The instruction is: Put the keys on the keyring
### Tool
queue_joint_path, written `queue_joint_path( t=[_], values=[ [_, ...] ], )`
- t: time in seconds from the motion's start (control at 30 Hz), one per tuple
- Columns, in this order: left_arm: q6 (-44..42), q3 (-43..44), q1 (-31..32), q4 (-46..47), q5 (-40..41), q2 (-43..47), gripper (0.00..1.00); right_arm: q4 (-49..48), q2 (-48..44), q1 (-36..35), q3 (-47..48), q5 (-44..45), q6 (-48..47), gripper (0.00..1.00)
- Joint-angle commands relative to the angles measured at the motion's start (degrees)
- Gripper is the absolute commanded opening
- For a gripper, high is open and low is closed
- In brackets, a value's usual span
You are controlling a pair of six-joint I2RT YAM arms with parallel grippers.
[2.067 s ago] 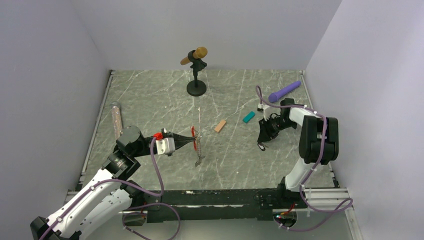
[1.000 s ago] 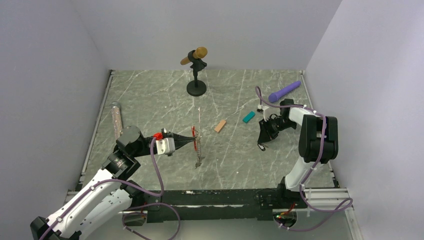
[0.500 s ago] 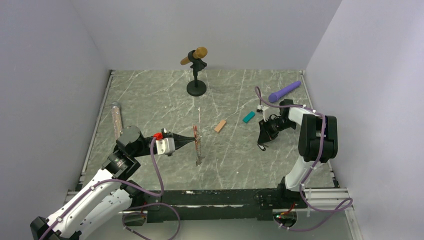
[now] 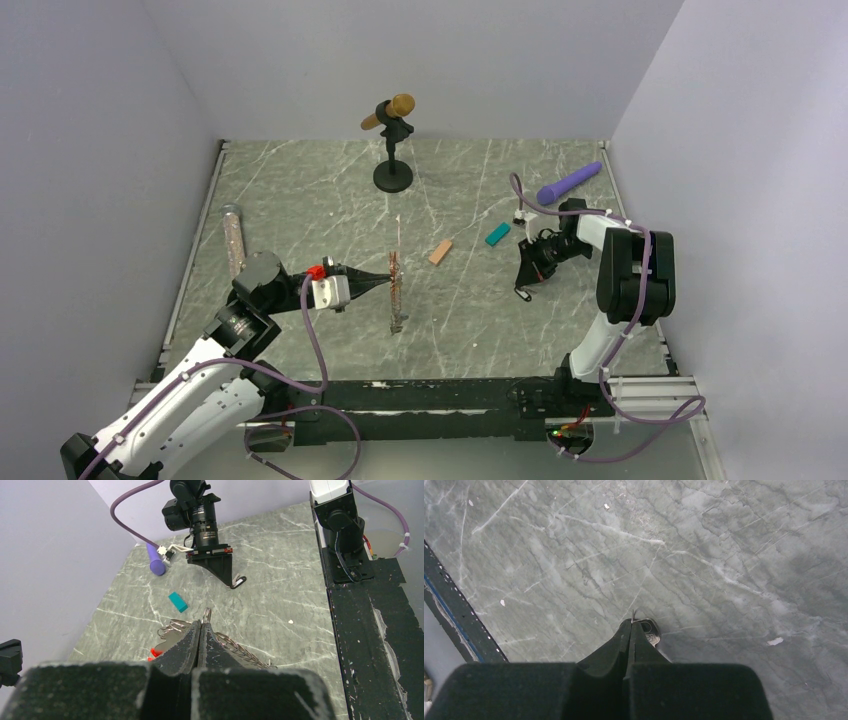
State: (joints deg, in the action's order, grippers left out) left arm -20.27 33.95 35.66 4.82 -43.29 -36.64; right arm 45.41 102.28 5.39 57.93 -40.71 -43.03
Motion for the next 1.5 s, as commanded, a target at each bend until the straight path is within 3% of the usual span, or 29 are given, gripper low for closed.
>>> queue_joint_path(
  t=[0.0,0.23,0.5,1.0,1.17,1.33,1.47],
  values=[
    [-0.83,0.98,-0.24,1.51,-1.36,0.27,0.00,1.14,-0.75,-0.29,2.43,-0.58,-0.48,0.00],
    [-0.75,0.92,-0.26,1.62,-1.32,-0.11,0.00,9.75,-1.97,-0.23,7.13,-5.11,-9.17,0.00],
    [1.37,1.44,-0.24,3.59,-2.37,-2.64,0.00,24.44,-10.72,-2.31,17.79,-11.85,-23.70,0.00],
    [5.08,16.47,-0.24,1.43,-1.98,-12.85,0.00,36.91,-18.51,-17.61,43.61,-17.47,-39.20,0.00],
    [4.56,18.51,-0.24,2.54,-2.38,-14.47,0.00,40.13,-17.80,-20.78,49.88,-22.27,-36.39,0.00],
    [6.08,15.61,-0.25,6.01,-3.02,-14.02,0.00,36.90,-19.60,-26.34,48.34,-24.57,-27.58,0.00],
    [5.03,13.33,-0.24,6.47,-2.70,-12.85,0.00,37.91,-19.11,-27.78,46.48,-26.32,-26.61,0.00]
  ],
)
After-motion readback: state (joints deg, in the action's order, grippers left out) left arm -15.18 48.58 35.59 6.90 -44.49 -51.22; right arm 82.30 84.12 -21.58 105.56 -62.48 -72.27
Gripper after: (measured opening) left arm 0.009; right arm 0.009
